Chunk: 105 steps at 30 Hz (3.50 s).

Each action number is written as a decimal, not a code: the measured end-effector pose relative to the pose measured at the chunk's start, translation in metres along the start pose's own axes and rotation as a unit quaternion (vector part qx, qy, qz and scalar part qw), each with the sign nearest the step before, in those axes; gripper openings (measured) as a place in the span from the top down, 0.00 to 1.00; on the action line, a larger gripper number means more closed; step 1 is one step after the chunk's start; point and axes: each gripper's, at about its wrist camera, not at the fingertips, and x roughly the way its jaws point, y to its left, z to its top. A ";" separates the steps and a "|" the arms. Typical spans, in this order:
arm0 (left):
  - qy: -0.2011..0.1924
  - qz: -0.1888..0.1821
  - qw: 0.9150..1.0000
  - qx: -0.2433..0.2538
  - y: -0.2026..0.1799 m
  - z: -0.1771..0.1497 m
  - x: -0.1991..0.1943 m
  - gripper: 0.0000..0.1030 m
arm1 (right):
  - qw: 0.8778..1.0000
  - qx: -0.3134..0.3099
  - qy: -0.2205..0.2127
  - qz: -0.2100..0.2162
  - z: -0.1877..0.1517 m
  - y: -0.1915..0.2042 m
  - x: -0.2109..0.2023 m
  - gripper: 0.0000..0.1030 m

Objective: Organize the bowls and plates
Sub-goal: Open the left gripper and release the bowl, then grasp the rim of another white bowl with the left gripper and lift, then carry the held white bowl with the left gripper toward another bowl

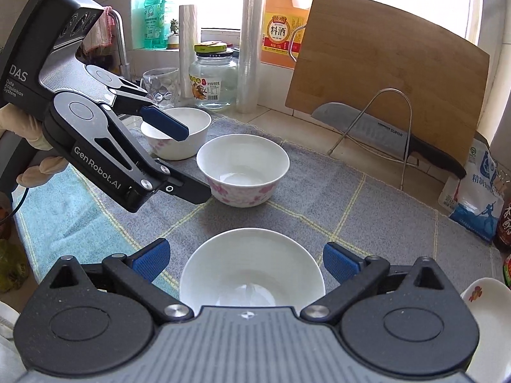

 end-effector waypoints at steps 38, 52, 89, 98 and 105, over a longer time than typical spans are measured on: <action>0.079 -0.057 0.995 0.020 0.064 0.037 0.100 0.42 | 0.996 -0.049 0.071 0.021 0.060 0.002 0.127 0.07; 0.084 -0.065 0.994 0.017 0.065 0.037 0.102 0.50 | 0.996 -0.044 0.072 0.019 0.062 0.001 0.130 0.15; 0.064 -0.057 0.995 0.052 0.042 0.041 0.062 0.50 | 0.997 -0.059 0.054 0.014 0.063 0.010 0.085 0.15; 0.045 -0.054 0.995 0.064 0.016 0.043 0.036 0.50 | 0.997 -0.064 0.036 0.006 0.056 0.013 0.052 0.15; 0.036 -0.058 0.995 0.075 -0.007 0.043 0.019 0.50 | 0.998 -0.062 0.027 -0.002 0.044 0.014 0.025 0.15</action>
